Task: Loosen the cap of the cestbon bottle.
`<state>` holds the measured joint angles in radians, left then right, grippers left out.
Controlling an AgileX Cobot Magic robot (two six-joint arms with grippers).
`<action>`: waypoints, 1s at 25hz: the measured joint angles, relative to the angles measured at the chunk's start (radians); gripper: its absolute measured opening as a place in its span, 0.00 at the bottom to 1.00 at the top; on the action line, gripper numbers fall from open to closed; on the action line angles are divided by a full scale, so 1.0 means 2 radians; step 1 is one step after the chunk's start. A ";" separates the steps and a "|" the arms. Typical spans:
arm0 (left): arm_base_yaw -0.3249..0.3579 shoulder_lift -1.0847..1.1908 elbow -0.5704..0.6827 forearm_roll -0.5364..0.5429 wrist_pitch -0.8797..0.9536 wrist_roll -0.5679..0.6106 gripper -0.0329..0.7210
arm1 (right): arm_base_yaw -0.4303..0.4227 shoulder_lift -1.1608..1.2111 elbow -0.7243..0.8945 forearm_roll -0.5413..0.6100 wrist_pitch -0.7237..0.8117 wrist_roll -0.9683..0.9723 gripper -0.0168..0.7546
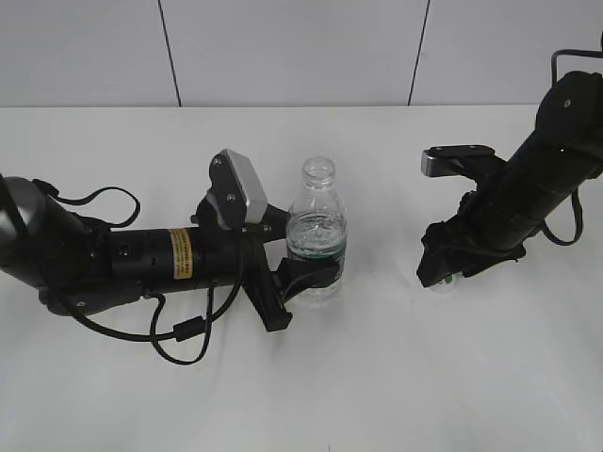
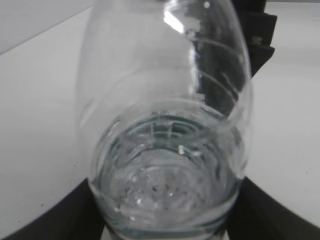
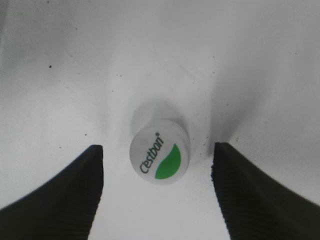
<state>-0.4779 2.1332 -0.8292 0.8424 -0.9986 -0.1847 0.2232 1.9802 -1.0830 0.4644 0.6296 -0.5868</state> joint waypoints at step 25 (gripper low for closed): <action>0.025 -0.007 0.000 0.039 -0.015 -0.007 0.82 | 0.000 0.000 0.000 -0.007 0.035 0.000 0.77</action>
<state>-0.4276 2.1183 -0.8292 0.9213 -1.0287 -0.1995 0.2232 1.9802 -1.0830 0.4498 0.6994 -0.5871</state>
